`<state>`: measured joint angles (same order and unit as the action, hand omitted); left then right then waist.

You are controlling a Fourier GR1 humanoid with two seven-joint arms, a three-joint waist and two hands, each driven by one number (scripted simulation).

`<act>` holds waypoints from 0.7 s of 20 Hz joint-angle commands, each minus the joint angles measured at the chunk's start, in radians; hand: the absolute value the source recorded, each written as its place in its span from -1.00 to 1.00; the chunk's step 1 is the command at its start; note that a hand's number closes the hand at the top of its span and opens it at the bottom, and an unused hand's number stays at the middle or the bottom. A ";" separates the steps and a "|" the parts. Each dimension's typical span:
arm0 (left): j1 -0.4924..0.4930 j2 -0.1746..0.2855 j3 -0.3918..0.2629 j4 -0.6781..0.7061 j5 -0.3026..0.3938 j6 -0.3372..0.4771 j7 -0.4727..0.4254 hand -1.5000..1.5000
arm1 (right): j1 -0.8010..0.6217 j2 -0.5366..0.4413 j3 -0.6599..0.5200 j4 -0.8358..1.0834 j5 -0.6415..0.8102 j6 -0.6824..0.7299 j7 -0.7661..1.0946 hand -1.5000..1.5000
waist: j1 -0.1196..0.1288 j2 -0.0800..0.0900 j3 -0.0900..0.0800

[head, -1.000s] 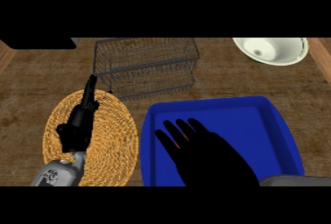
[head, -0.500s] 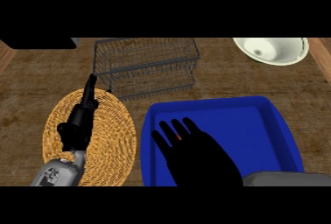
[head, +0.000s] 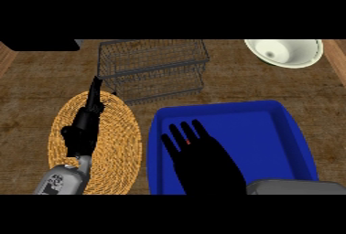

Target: Pick the bell pepper from the tray and place it in the tiered basket

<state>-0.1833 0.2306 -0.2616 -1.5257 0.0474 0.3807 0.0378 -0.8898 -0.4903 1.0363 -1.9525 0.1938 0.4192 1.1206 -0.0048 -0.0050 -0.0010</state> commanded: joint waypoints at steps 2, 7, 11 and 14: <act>-0.015 -0.027 -0.020 0.015 -0.027 0.004 -0.005 0.00 | 0.038 -0.021 0.000 0.042 0.070 0.044 0.128 -1.00 | -0.005 0.002 0.000; 0.022 -0.014 0.017 0.032 -0.005 -0.035 -0.053 0.00 | 0.074 0.008 -0.073 0.049 0.071 0.073 0.128 -1.00 | 0.001 0.002 0.000; -0.030 -0.015 0.032 0.026 -0.010 -0.042 -0.001 0.00 | 0.144 -0.040 -0.100 -0.028 0.060 0.119 0.124 -1.00 | -0.007 0.001 0.000; 0.031 0.004 0.037 -0.047 -0.014 -0.051 0.011 0.00 | 0.205 -0.010 -0.069 0.066 0.175 0.071 0.010 -1.00 | 0.005 0.003 0.001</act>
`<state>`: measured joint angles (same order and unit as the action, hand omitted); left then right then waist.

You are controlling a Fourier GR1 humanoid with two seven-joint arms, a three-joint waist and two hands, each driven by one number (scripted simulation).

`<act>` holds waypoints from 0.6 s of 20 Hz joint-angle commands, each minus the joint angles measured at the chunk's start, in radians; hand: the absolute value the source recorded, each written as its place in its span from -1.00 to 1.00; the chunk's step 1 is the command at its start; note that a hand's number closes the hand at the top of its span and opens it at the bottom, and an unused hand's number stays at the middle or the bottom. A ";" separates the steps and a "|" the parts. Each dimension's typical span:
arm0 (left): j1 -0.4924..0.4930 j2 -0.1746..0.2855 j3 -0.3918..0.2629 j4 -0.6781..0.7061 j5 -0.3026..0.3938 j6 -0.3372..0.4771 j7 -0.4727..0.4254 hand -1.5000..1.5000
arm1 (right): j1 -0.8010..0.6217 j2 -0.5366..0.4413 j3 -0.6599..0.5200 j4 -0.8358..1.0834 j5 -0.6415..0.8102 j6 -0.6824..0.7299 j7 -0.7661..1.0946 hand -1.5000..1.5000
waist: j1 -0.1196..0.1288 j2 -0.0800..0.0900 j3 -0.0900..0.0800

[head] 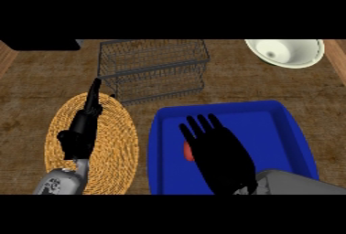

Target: Pick the bell pepper from the tray and place it in the tiered basket

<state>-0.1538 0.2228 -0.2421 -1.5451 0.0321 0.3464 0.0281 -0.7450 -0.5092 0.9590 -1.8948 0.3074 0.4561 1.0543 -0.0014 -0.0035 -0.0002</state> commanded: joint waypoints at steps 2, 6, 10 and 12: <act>0.038 -0.021 -0.035 -0.093 -0.048 0.021 0.058 0.00 | 0.100 -0.003 -0.024 -0.068 0.080 0.065 0.069 -1.00 | 0.001 0.000 0.000; 0.004 -0.071 -0.018 0.036 -0.049 0.007 -0.020 0.00 | 0.095 0.124 -0.041 0.033 0.124 0.089 0.064 -1.00 | 0.001 0.003 0.000; -0.004 -0.003 0.050 -0.021 -0.018 -0.057 0.027 0.00 | 0.125 0.166 -0.060 0.068 0.181 0.128 0.019 -1.00 | 0.005 0.002 0.000; 0.010 -0.009 0.049 -0.034 -0.017 -0.063 0.029 0.00 | 0.148 0.163 -0.088 0.129 0.205 0.102 -0.050 -1.00 | 0.007 0.003 0.000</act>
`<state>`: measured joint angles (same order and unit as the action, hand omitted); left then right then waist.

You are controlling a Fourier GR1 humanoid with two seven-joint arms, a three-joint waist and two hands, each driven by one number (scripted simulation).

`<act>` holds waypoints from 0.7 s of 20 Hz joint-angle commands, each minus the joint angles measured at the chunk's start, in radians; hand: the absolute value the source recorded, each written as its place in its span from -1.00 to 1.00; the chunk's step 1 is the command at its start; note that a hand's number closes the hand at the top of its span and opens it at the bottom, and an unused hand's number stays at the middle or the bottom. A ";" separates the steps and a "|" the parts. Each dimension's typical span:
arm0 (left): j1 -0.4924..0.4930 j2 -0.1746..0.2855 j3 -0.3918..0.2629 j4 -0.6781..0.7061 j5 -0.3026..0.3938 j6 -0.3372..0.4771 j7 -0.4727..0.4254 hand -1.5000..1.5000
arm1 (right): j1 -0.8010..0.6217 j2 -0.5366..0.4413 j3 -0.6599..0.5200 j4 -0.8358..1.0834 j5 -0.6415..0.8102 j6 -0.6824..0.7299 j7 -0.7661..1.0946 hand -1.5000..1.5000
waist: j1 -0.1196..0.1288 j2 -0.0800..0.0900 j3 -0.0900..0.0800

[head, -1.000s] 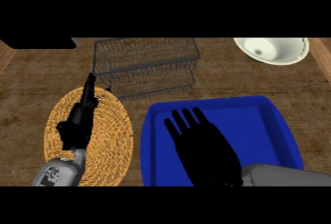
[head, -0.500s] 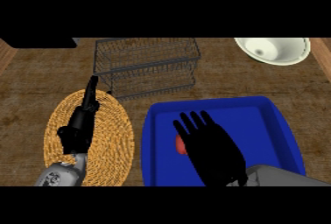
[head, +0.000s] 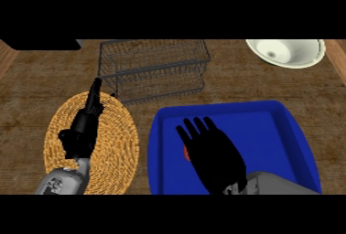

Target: Pick the bell pepper from the tray and place it in the tiered basket

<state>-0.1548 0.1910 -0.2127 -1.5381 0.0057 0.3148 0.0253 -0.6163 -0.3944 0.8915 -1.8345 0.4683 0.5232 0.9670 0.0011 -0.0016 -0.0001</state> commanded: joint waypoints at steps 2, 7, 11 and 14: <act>0.042 -0.003 0.009 -0.031 -0.003 -0.029 -0.008 0.00 | 0.071 0.069 -0.013 0.041 0.082 0.042 0.045 -1.00 | 0.001 0.000 0.000; -0.047 -0.046 0.030 0.074 -0.040 -0.012 -0.008 0.00 | 0.067 0.144 -0.058 0.108 0.138 0.087 0.013 -1.00 | -0.002 0.002 0.000; 0.002 -0.055 0.021 0.043 -0.036 -0.037 -0.029 0.00 | 0.060 0.112 -0.121 0.175 0.179 0.111 -0.103 -1.00 | 0.001 0.002 0.000; -0.022 -0.053 0.014 -0.028 -0.071 -0.018 0.066 0.00 | 0.083 0.223 -0.069 0.237 0.252 0.093 -0.057 -1.00 | 0.005 0.001 0.000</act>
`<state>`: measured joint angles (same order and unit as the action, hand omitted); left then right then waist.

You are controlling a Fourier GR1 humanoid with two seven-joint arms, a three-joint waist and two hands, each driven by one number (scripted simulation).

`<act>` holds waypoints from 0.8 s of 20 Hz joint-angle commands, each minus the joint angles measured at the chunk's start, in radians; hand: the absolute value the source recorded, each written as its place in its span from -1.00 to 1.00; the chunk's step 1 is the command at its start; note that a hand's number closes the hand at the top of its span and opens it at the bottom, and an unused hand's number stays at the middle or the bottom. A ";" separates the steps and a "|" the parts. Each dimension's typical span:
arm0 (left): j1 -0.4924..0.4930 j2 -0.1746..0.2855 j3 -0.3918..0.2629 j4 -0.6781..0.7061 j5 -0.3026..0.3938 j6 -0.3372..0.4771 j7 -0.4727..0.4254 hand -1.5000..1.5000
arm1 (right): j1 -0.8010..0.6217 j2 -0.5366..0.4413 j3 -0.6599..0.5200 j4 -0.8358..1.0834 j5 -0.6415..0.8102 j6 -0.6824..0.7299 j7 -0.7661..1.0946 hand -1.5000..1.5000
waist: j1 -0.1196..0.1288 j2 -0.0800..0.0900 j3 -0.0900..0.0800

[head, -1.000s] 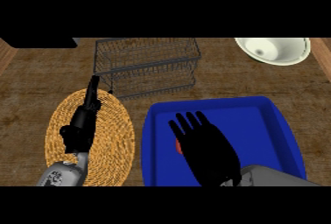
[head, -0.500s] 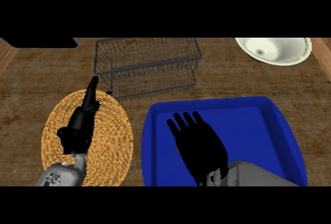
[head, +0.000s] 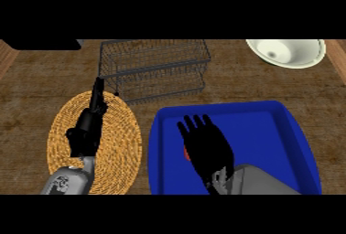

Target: Pick the bell pepper from the tray and place it in the tiered basket

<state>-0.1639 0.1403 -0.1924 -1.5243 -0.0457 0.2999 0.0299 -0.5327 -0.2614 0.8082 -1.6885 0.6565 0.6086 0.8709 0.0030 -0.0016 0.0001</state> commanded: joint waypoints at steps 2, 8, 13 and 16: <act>-0.021 -0.008 0.050 0.098 0.003 -0.034 -0.065 0.00 | 0.009 0.065 -0.056 0.063 0.059 0.053 -0.022 -1.00 | -0.002 0.002 0.000; 0.007 -0.056 0.018 0.042 -0.034 -0.028 -0.040 0.00 | 0.093 0.064 -0.073 0.088 0.173 0.012 -0.123 -1.00 | -0.003 0.002 0.000; -0.030 -0.051 0.036 0.011 -0.054 -0.049 0.039 0.00 | 0.100 0.148 -0.114 0.058 0.214 0.083 -0.098 -1.00 | -0.004 0.001 0.000; -0.008 -0.051 0.064 -0.001 -0.049 -0.058 0.008 0.00 | 0.163 0.159 -0.075 0.101 0.297 -0.004 -0.153 -1.00 | -0.002 0.001 0.000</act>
<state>-0.1461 0.1099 -0.1412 -1.5436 -0.0781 0.2399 0.0318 -0.4000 -0.1447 0.7287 -1.6071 0.8878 0.6245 0.7385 0.0018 -0.0015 0.0004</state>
